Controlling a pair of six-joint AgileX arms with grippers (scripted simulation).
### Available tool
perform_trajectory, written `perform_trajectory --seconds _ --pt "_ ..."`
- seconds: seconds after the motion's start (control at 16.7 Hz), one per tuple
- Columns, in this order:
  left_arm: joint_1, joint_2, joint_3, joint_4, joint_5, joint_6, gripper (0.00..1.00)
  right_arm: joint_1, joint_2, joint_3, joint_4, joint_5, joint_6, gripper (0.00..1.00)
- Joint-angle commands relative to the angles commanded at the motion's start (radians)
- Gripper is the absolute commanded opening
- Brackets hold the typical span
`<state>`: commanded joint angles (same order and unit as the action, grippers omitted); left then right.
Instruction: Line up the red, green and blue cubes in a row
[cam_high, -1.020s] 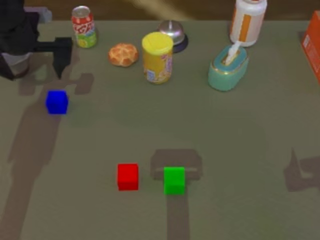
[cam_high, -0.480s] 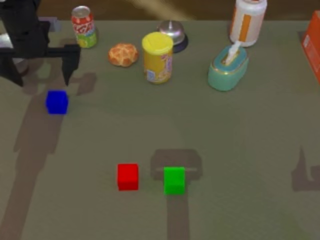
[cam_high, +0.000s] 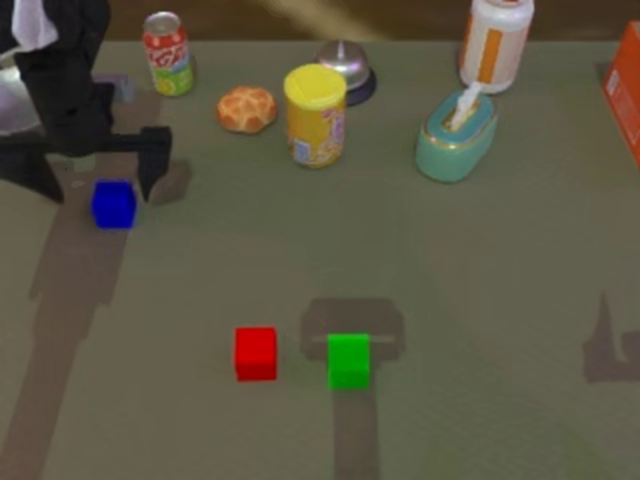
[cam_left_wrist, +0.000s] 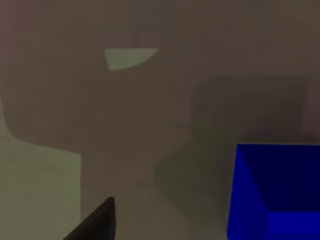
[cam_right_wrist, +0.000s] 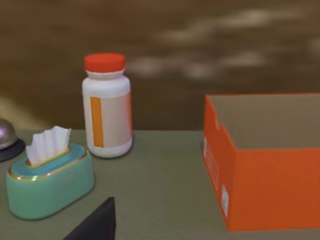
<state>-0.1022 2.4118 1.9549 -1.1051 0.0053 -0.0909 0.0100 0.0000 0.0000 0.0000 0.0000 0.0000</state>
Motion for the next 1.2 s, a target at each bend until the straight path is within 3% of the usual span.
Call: perform_trajectory --seconds 0.42,1.2 --pt "-0.001 0.02 -0.057 0.068 0.0 -0.001 1.0 0.0 0.0 0.0 0.0 0.0 0.0 1.0" --pt "-0.001 0.02 -0.057 0.068 0.0 -0.001 0.02 0.0 0.0 0.0 0.0 0.0 0.0 1.0"
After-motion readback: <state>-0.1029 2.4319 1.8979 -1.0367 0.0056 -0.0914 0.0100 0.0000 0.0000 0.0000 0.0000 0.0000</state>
